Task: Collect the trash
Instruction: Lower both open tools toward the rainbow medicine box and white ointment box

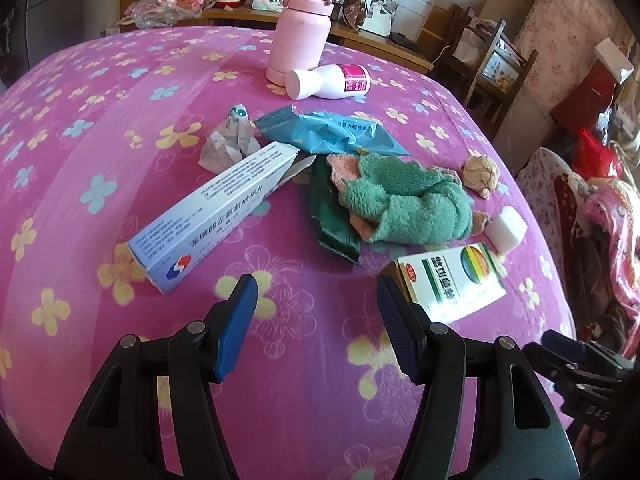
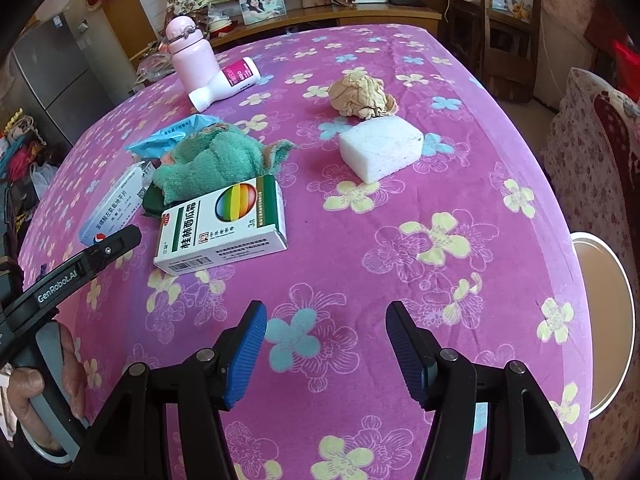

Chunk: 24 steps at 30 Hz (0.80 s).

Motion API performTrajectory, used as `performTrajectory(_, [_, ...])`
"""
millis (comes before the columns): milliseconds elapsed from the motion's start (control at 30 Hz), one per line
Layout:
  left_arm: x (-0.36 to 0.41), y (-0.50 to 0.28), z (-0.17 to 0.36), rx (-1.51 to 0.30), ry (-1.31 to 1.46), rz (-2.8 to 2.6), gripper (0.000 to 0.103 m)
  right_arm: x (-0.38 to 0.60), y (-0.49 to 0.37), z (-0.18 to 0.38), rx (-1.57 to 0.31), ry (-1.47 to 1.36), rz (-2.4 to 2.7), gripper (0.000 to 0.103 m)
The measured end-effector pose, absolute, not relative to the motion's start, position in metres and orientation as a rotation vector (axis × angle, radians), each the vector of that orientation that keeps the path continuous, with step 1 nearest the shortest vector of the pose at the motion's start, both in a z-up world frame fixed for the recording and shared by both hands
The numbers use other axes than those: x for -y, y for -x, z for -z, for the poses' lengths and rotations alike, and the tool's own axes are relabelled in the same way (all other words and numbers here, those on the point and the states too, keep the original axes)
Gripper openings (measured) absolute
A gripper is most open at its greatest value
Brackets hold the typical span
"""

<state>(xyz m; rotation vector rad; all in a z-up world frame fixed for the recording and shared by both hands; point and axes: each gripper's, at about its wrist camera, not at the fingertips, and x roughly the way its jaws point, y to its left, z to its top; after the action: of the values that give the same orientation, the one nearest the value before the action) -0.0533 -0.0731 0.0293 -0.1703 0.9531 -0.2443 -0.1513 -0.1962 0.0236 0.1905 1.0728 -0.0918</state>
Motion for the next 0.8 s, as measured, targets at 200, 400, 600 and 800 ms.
performTrajectory(200, [0.080, 0.049, -0.023, -0.968, 0.160, 0.241, 0.061, 0.207, 0.153, -0.023, -1.072, -0.213, 0.111, 0.060])
performTrajectory(400, [0.096, 0.055, -0.019, -0.977, 0.114, 0.282, 0.061, 0.216, 0.157, -0.026, -1.066, -0.226, 0.131, 0.060])
performTrajectory(600, [0.109, 0.065, -0.020, -0.987, 0.110, 0.340, 0.061, 0.226, 0.162, -0.030, -1.054, -0.243, 0.150, 0.060])
performTrajectory(800, [0.135, 0.085, -0.021, -0.986, 0.060, 0.428, 0.061, 0.243, 0.170, -0.037, -1.034, -0.272, 0.190, 0.060])
